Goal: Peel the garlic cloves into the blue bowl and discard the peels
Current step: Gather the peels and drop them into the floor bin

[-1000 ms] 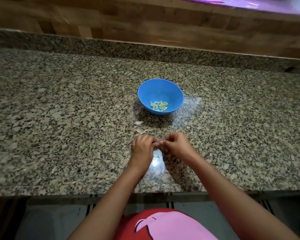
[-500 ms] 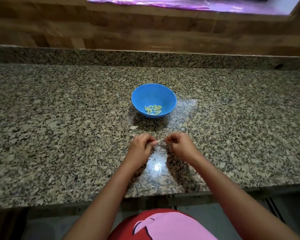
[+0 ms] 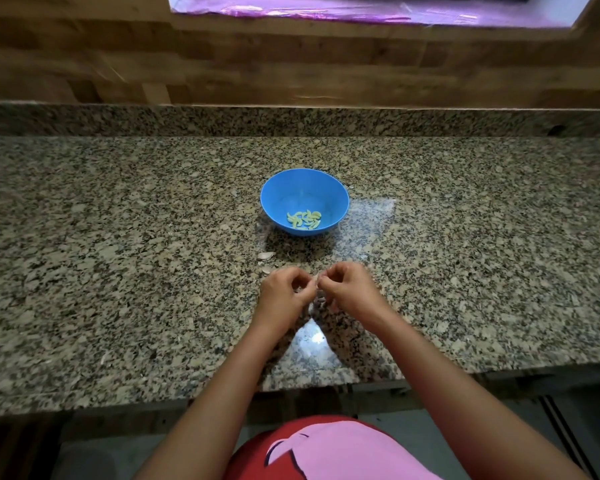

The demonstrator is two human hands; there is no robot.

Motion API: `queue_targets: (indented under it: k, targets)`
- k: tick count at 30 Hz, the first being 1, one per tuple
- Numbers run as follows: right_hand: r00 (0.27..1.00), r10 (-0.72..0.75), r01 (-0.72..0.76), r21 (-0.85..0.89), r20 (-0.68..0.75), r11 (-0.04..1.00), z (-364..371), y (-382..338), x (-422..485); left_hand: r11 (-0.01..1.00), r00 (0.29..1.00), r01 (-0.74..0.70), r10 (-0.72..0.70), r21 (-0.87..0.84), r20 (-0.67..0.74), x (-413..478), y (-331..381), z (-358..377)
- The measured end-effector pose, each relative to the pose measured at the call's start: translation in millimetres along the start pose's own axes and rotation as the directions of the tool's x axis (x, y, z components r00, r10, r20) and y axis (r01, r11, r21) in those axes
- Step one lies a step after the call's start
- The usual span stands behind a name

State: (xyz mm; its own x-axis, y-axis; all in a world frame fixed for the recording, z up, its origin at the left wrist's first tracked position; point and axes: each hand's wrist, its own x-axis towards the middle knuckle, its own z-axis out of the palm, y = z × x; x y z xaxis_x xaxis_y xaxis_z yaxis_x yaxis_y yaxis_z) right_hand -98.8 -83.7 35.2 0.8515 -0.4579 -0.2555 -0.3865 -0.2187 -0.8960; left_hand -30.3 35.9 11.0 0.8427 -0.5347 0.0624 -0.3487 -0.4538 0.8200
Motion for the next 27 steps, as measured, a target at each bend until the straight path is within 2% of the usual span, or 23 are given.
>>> queue_targets:
  k: [3,8,12,16,20,27]
  targets:
    - [1.0,0.001,-0.001,-0.003,-0.011,1.0,-3,3,1,0.99,0.995,0.099,-0.1,-0.104,-0.005,0,2,-6]
    - [0.998,0.051,-0.054,0.113,0.024,0.992,-11,3,-1,0.989,0.991,0.127,-0.124,-0.079,0.049,0,1,-7]
    - [0.996,0.085,-0.085,0.002,0.028,0.996,-6,1,2,0.989,0.99,0.133,-0.13,-0.059,0.057,3,4,-5]
    - [0.993,0.095,-0.107,0.185,0.071,0.977,-1,-1,6,0.984,0.987,0.158,-0.155,-0.083,0.041,7,6,-8]
    - [0.99,0.102,-0.124,0.255,0.098,0.959,-2,-1,7,0.983,0.987,0.16,-0.158,-0.09,0.034,10,6,-10]
    - [0.983,0.15,-0.18,0.412,0.105,0.893,-6,1,10,0.992,0.993,0.069,-0.058,-0.104,0.105,10,8,-8]
